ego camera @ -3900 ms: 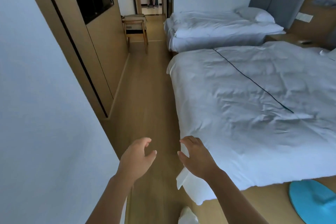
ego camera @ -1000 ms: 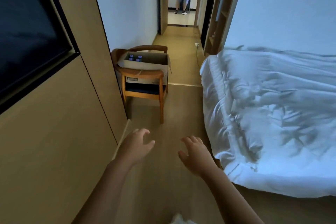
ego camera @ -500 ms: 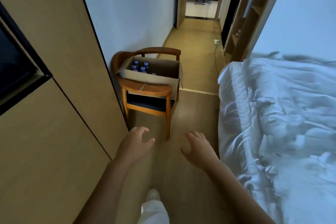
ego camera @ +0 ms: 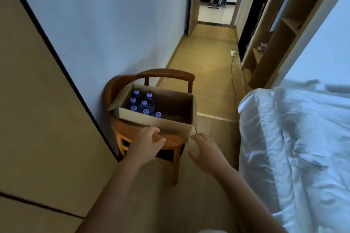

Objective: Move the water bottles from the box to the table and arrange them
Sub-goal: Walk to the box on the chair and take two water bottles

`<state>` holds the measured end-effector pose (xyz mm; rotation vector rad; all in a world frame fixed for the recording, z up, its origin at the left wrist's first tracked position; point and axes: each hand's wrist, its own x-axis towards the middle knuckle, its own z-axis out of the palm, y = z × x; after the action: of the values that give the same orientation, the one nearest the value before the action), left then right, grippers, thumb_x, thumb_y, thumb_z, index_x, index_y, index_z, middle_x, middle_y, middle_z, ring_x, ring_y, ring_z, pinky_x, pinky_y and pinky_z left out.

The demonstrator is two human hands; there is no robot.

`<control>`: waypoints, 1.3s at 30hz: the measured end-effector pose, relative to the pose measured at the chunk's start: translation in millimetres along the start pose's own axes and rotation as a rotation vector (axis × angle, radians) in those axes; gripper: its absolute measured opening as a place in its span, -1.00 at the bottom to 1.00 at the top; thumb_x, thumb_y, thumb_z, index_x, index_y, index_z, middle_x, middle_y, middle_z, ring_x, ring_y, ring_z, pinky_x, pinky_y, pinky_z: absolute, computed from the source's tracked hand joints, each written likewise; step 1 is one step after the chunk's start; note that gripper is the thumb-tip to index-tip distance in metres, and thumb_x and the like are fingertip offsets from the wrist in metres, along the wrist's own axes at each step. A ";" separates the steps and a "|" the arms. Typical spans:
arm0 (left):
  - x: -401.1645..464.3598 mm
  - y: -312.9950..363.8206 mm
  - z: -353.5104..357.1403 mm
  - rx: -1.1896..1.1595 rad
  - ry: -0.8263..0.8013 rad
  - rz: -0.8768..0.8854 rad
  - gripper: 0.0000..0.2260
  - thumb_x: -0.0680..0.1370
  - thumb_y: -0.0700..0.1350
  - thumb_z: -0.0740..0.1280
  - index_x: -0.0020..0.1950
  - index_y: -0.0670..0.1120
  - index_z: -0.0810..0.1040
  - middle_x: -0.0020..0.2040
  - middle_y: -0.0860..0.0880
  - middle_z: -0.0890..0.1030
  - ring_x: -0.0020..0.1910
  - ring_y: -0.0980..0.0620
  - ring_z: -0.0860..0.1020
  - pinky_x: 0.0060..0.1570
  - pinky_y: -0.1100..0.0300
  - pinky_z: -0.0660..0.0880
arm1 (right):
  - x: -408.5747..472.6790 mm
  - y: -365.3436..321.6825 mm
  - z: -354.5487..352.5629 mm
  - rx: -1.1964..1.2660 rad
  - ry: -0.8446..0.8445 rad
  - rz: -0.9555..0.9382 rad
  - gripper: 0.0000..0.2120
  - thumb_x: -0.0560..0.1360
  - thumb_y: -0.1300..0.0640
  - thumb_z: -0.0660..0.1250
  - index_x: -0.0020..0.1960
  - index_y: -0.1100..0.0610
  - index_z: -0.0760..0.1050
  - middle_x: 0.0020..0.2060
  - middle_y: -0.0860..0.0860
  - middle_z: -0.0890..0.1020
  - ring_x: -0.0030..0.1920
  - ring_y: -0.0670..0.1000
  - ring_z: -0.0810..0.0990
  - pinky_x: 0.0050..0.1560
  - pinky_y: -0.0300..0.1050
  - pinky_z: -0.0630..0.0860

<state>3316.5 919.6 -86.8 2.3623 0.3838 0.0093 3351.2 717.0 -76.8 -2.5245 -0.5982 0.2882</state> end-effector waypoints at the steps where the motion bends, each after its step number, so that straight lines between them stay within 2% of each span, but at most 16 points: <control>1: 12.5 -1.4 1.8 0.002 0.000 -0.004 -0.64 0.54 0.02 0.32 0.30 -0.03 0.46 0.25 0.02 0.48 0.24 0.05 0.45 0.17 0.14 0.43 | 16.2 3.0 0.4 0.005 -0.008 -0.008 -0.59 0.52 0.02 0.26 0.36 0.00 0.34 0.29 -0.06 0.41 0.32 -0.03 0.34 0.25 -0.20 0.29; 3: 45.8 -7.8 7.7 0.015 0.003 -0.033 -0.66 0.54 0.02 0.33 0.29 -0.04 0.47 0.22 0.02 0.49 0.16 0.09 0.46 0.09 0.21 0.40 | 58.6 12.3 2.8 0.020 -0.043 -0.014 -0.58 0.52 0.02 0.27 0.36 -0.01 0.33 0.29 -0.06 0.41 0.31 -0.03 0.36 0.27 -0.15 0.34; 5: 79.9 -13.6 13.3 0.002 0.009 -0.084 -0.69 0.54 0.02 0.32 0.25 -0.04 0.47 0.18 0.01 0.50 0.10 0.11 0.46 0.04 0.23 0.39 | 105.6 23.6 6.0 0.041 -0.079 -0.034 -0.58 0.52 0.01 0.29 0.35 -0.02 0.34 0.26 -0.08 0.43 0.27 -0.07 0.40 0.23 -0.18 0.38; 8: 126.9 -20.4 21.1 -0.017 0.048 -0.172 -0.74 0.54 0.01 0.31 0.21 0.01 0.46 0.16 0.04 0.49 0.07 0.11 0.46 0.04 0.20 0.41 | 174.4 39.2 10.2 0.034 -0.133 -0.085 -0.55 0.51 -0.02 0.29 0.37 -0.02 0.33 0.29 -0.09 0.43 0.26 -0.10 0.39 0.20 -0.22 0.34; 11: 161.3 -24.7 25.1 -0.044 0.060 -0.300 -0.69 0.54 0.05 0.31 0.27 0.04 0.44 0.21 0.07 0.45 0.11 0.10 0.43 0.11 0.15 0.41 | 233.1 53.2 15.8 0.084 -0.215 -0.116 -0.57 0.50 -0.05 0.29 0.35 -0.05 0.33 0.26 -0.12 0.44 0.21 -0.15 0.41 0.14 -0.27 0.33; 13: 179.3 -29.9 25.6 -0.059 0.096 -0.383 -0.67 0.53 0.08 0.31 0.28 0.07 0.43 0.24 0.09 0.44 0.09 0.15 0.42 0.08 0.18 0.40 | 267.7 57.3 21.1 0.107 -0.296 -0.140 -0.59 0.51 -0.06 0.28 0.34 -0.05 0.35 0.24 -0.11 0.45 0.20 -0.17 0.42 0.12 -0.31 0.31; 16: 196.2 -37.1 23.7 -0.057 0.153 -0.488 -0.69 0.53 0.09 0.31 0.25 0.09 0.45 0.23 0.09 0.45 -0.02 0.23 0.43 -0.03 0.23 0.39 | 314.2 56.3 40.8 0.090 -0.396 -0.186 -0.62 0.54 -0.05 0.24 0.33 0.00 0.37 0.24 -0.07 0.46 0.22 -0.12 0.43 0.16 -0.26 0.30; 19: 201.1 -44.2 26.0 -0.094 0.159 -0.556 -0.70 0.52 0.06 0.33 0.23 0.04 0.47 0.22 0.04 0.47 0.05 0.15 0.45 0.00 0.24 0.43 | 346.6 51.1 70.1 0.055 -0.495 -0.210 -0.65 0.55 -0.01 0.24 0.30 0.05 0.39 0.21 -0.02 0.47 0.20 -0.06 0.46 0.13 -0.24 0.32; 21: 200.3 -44.7 28.5 -0.127 0.151 -0.568 -0.70 0.52 0.04 0.34 0.24 0.03 0.47 0.20 0.05 0.48 0.07 0.17 0.45 -0.06 0.33 0.40 | 359.9 51.2 90.0 0.014 -0.575 -0.237 -0.64 0.55 0.01 0.25 0.32 0.08 0.38 0.22 0.03 0.46 0.22 -0.01 0.45 0.19 -0.19 0.35; 23: 202.4 -49.9 27.9 -0.136 0.136 -0.582 -0.68 0.53 0.03 0.32 0.26 0.03 0.46 0.19 0.07 0.48 0.07 0.17 0.44 -0.07 0.34 0.37 | 372.8 51.6 112.3 -0.019 -0.633 -0.227 -0.63 0.55 0.04 0.27 0.32 0.10 0.37 0.23 0.05 0.44 0.24 0.03 0.43 0.24 -0.12 0.37; 28: 206.5 -63.5 20.3 -0.157 0.116 -0.605 -0.67 0.55 0.00 0.29 0.31 -0.01 0.44 0.21 0.07 0.45 0.12 0.17 0.44 0.03 0.31 0.36 | 393.1 54.0 153.7 -0.081 -0.637 -0.151 -0.56 0.51 0.10 0.31 0.36 0.12 0.35 0.25 0.07 0.43 0.26 0.05 0.43 0.27 -0.11 0.36; 32: 207.6 -75.1 13.7 -0.177 0.087 -0.628 -0.69 0.55 0.00 0.30 0.29 0.02 0.45 0.19 0.09 0.47 0.13 0.16 0.45 0.09 0.26 0.43 | 399.1 56.7 177.8 -0.134 -0.647 -0.119 -0.58 0.48 0.06 0.36 0.30 0.12 0.40 0.21 0.07 0.44 0.23 0.06 0.44 0.22 -0.09 0.39; 36: 211.4 -86.4 7.9 -0.171 0.055 -0.605 -0.67 0.55 0.02 0.30 0.30 0.05 0.44 0.12 0.16 0.42 0.07 0.23 0.42 -0.05 0.37 0.37 | 398.1 54.2 183.2 -0.180 -0.592 -0.213 -0.69 0.49 0.05 0.34 0.17 0.16 0.46 0.12 0.07 0.46 0.18 0.07 0.44 0.17 -0.13 0.37; 39: 218.2 -94.0 3.0 -0.158 0.036 -0.590 -0.68 0.56 0.01 0.28 0.30 0.04 0.43 0.18 0.12 0.46 0.03 0.24 0.42 -0.12 0.44 0.34 | 401.8 51.2 164.1 -0.097 -0.508 -0.222 -0.76 0.49 0.05 0.34 0.10 0.14 0.50 -0.03 -0.01 0.45 0.10 0.02 0.47 0.02 -0.23 0.32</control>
<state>3499.8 1042.7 -174.6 2.0176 1.0418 -0.1874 3671.2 938.8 -275.3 -2.4472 -1.0986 0.8460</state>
